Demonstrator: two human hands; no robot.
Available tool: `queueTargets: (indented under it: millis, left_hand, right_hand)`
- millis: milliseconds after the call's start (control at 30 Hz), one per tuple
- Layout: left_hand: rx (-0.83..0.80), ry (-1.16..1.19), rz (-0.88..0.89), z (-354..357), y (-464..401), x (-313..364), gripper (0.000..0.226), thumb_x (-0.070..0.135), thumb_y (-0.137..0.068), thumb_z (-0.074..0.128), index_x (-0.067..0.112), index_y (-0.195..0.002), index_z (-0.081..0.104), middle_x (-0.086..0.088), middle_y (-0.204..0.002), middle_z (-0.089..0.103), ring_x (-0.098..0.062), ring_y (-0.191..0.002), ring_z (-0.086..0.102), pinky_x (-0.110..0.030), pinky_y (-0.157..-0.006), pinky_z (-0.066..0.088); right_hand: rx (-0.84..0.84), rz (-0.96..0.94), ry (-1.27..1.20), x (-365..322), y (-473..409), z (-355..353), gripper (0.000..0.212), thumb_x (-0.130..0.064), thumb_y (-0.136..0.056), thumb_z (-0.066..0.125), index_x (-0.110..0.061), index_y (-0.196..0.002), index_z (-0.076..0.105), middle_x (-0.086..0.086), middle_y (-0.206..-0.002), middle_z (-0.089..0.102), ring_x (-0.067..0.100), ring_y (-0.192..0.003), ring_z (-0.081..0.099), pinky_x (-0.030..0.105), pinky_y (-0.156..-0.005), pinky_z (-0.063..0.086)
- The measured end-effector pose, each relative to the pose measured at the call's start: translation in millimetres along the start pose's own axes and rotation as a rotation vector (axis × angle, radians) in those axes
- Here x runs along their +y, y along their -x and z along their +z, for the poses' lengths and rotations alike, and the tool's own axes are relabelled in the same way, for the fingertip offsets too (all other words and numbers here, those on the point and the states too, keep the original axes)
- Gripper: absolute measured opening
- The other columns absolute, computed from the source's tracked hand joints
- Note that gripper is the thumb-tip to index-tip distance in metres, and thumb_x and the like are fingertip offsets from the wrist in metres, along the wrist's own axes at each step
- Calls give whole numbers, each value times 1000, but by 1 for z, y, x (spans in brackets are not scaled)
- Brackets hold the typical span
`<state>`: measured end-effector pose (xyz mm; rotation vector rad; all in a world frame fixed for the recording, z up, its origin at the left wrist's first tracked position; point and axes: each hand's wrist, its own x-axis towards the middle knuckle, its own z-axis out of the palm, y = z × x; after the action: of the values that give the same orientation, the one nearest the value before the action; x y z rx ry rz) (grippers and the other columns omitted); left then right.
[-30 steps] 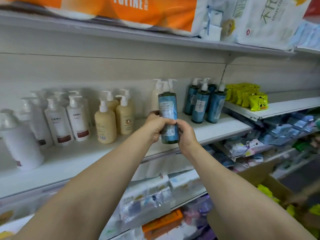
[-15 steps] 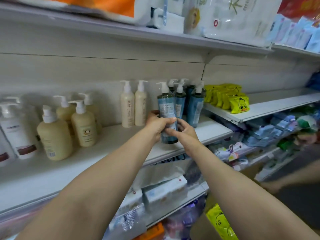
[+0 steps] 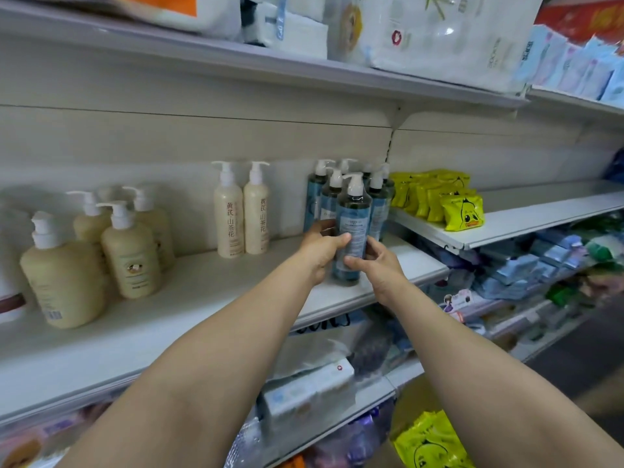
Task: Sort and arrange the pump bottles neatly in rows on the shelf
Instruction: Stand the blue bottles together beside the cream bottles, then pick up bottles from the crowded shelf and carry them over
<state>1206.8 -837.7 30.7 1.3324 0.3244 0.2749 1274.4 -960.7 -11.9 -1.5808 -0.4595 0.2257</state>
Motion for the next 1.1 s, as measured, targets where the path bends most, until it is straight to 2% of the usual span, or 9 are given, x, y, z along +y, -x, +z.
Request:
queueTargets:
  millis: [67, 133, 433, 600, 667, 767, 833, 967, 1100]
  left_hand:
    - [-21, -20, -31, 2, 0, 0, 30, 7, -94, 64, 20, -121, 59, 0, -118, 68, -22, -111, 63, -43, -95, 54]
    - [-9, -19, -50, 1, -1, -2, 30, 8, -95, 63, 22, -122, 59, 0, -115, 67, -21, -108, 63, -43, -99, 52]
    - [57, 25, -107, -7, -4, -9, 34, 11, -99, 59, 17, -131, 54, 1, -110, 63, -6, -81, 59, -24, -63, 49]
    - [82, 37, -129, -5, 1, -8, 37, 14, -99, 59, 12, -135, 52, -6, -132, 61, -10, -89, 58, -17, -55, 48]
    - [110, 45, -137, -7, 5, -9, 41, 17, -99, 60, 10, -138, 49, -7, -133, 58, -16, -107, 57, -20, -65, 51]
    - [160, 60, -140, -15, 9, -15, 49, 21, -97, 64, 12, -142, 46, -4, -136, 55, -23, -127, 51, -32, -94, 47]
    - [209, 88, -153, -21, 13, -20, 55, 26, -94, 68, 13, -143, 45, -7, -140, 54, -25, -124, 53, -38, -103, 46]
    - [298, 145, -135, -40, 27, -20, 57, 29, -93, 69, 10, -141, 44, -6, -128, 57, -19, -99, 56, -42, -102, 50]
    - [326, 179, -97, -68, 50, -12, 53, 30, -94, 67, 10, -139, 47, -3, -116, 57, -17, -98, 57, -42, -105, 48]
  right_hand:
    - [7, 20, 0, 4, -7, -2, 59, 8, -82, 73, -14, -135, 60, 3, -119, 72, 15, -111, 67, 26, -89, 54]
    - [22, 38, -5, 8, -11, 1, 57, 7, -83, 72, -14, -135, 59, 1, -118, 71, 14, -109, 67, 20, -82, 53]
    - [72, 60, 13, 13, -17, 12, 61, 6, -88, 67, -14, -144, 50, 3, -130, 64, 13, -111, 62, 17, -84, 48]
    - [188, 134, -12, 11, -11, 11, 64, 2, -90, 68, -9, -148, 44, 8, -140, 60, 15, -115, 58, 25, -95, 44]
    - [263, 182, -42, 12, -8, 11, 67, -3, -90, 70, -5, -150, 40, 11, -142, 57, 21, -123, 57, 27, -99, 44]
    - [333, 224, -29, 14, 1, 16, 60, -18, -87, 75, -10, -142, 52, 7, -135, 64, 23, -121, 61, 35, -106, 46]
    - [363, 239, -21, 12, 10, 22, 51, -23, -87, 75, -12, -134, 59, 4, -126, 68, 21, -114, 63, 38, -105, 48]
    - [403, 239, -14, -1, 28, 37, 44, -22, -93, 69, -12, -134, 58, -1, -118, 63, 18, -108, 57, 37, -106, 47]
    - [421, 207, 14, -15, 50, 65, 41, -26, -94, 67, -15, -133, 58, -4, -112, 59, 17, -104, 54, 29, -94, 43]
